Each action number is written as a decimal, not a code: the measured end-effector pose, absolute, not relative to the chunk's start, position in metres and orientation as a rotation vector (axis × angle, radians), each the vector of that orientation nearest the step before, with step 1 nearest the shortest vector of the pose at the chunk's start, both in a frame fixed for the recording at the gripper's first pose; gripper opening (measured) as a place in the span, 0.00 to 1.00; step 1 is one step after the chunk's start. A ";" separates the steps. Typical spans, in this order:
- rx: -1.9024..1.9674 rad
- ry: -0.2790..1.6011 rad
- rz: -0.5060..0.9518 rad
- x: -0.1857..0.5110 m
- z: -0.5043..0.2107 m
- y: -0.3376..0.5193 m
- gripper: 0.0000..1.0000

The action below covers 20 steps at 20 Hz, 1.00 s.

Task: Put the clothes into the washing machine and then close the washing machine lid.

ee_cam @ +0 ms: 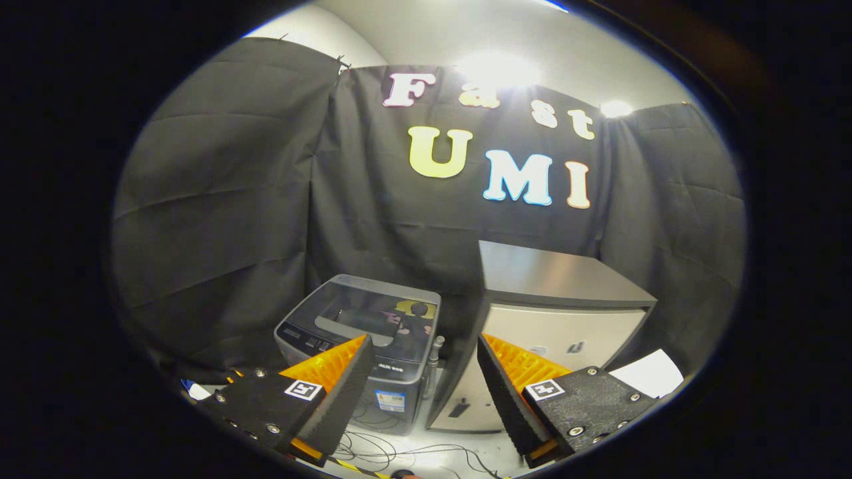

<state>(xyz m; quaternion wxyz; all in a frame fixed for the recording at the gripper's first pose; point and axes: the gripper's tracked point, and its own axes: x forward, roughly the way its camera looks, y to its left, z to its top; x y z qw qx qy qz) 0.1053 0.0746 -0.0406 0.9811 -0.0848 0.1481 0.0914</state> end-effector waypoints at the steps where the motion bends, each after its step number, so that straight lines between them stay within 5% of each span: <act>1: -0.173 0.289 0.189 0.091 -0.033 0.057 0.95; 10: -0.150 0.157 0.160 0.009 0.025 -0.066 0.95; 20: -0.105 0.123 0.162 -0.024 0.031 -0.103 0.95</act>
